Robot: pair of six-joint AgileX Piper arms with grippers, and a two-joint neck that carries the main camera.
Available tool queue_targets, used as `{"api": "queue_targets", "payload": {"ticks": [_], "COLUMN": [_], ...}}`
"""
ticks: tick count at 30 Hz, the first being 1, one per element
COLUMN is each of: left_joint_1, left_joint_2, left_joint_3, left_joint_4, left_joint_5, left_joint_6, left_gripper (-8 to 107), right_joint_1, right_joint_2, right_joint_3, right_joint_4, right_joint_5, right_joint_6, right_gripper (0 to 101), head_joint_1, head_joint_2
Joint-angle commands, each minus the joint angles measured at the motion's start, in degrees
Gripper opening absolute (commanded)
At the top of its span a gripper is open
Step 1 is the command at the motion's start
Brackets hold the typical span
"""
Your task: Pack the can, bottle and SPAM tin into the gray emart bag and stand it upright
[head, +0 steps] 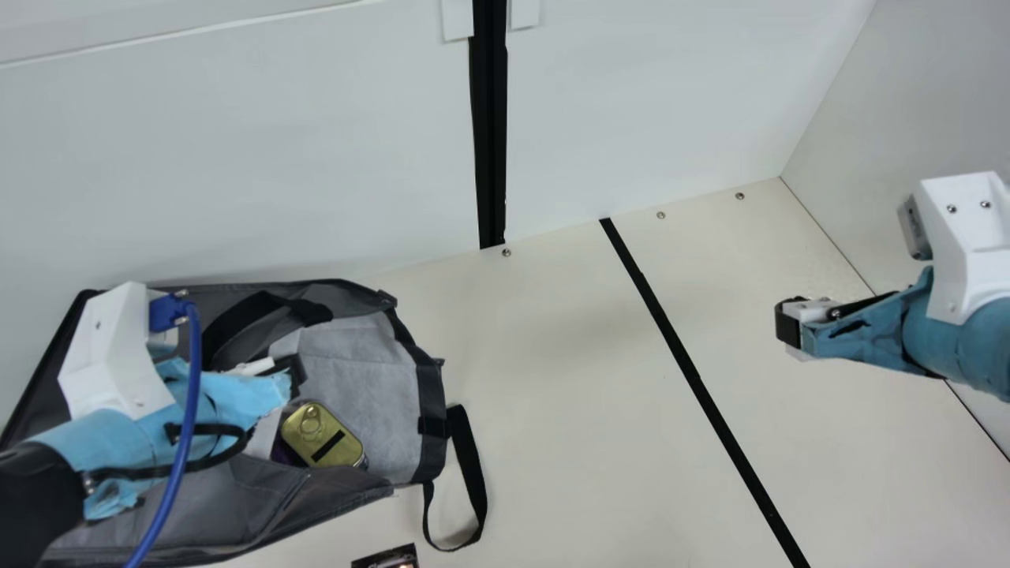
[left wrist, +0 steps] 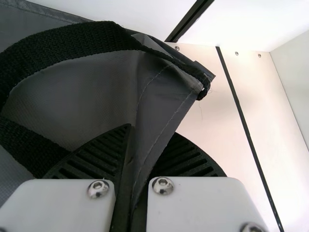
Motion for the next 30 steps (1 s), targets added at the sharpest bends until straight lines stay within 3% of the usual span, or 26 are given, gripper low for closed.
{"api": "queue_targets", "payload": {"ticks": [1, 30], "left_joint_1": [0.0, 0.0], "left_joint_2": [0.0, 0.0], "left_joint_3": [0.0, 0.0], "left_joint_4": [0.0, 0.0], "left_joint_5": [0.0, 0.0], "left_joint_6": [0.0, 0.0], "left_gripper": [-8, -8], "right_joint_1": [-0.27, 3.04], "right_joint_2": [0.74, 12.46], "right_joint_3": [0.4, 5.97], "right_joint_4": [1.57, 17.38], "right_joint_5": [-0.57, -11.25], "right_joint_6": [-1.36, -15.29], "right_gripper": [95, 95], "head_joint_1": [-1.3, -1.3], "head_joint_2": [-0.14, -0.14]}}
